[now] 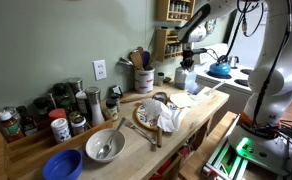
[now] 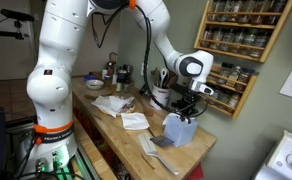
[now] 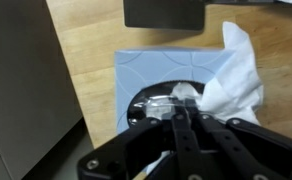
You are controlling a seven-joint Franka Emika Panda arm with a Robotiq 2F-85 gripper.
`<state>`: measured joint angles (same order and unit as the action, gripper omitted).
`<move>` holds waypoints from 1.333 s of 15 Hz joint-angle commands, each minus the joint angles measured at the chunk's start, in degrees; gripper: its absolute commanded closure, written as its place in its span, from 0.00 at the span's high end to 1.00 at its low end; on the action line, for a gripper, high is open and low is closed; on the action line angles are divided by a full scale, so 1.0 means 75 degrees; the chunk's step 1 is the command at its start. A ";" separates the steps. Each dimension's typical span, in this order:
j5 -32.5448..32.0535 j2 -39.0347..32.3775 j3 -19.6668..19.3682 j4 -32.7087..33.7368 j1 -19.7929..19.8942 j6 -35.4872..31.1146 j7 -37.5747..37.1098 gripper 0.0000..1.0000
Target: Push the napkin inside the blue box
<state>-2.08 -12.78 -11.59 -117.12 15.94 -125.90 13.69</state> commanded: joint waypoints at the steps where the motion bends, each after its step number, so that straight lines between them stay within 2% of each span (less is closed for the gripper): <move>1: 0.0054 0.0302 -0.0024 -0.0309 0.0012 -0.0201 0.0138 0.03; 10: 0.0109 0.0693 -0.0125 -0.0539 0.0030 -0.0272 0.0272 0.04; 11: 0.0130 0.0718 -0.0120 -0.0567 0.0026 -0.0274 0.0310 0.07; 12: 0.0139 0.0735 -0.0118 -0.0591 0.0023 -0.0292 0.0340 0.32; 14: 0.0162 0.0754 -0.0116 -0.0621 0.0017 -0.0326 0.0375 0.25; 15: 0.0176 0.0773 -0.0116 -0.0641 0.0016 -0.0346 0.0393 0.37; 16: 0.0207 0.0796 -0.0114 -0.0660 0.0017 -0.0355 0.0415 0.39; 17: 0.0225 0.0821 -0.0115 -0.0688 0.0015 -0.0371 0.0426 0.45; 18: 0.0255 0.0847 -0.0115 -0.0709 0.0017 -0.0377 0.0460 0.45; 20: 0.0321 0.0884 -0.0115 -0.0724 0.0017 -0.0364 0.0539 0.36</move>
<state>-1.09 -7.93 -12.38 -120.28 15.96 -127.07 15.92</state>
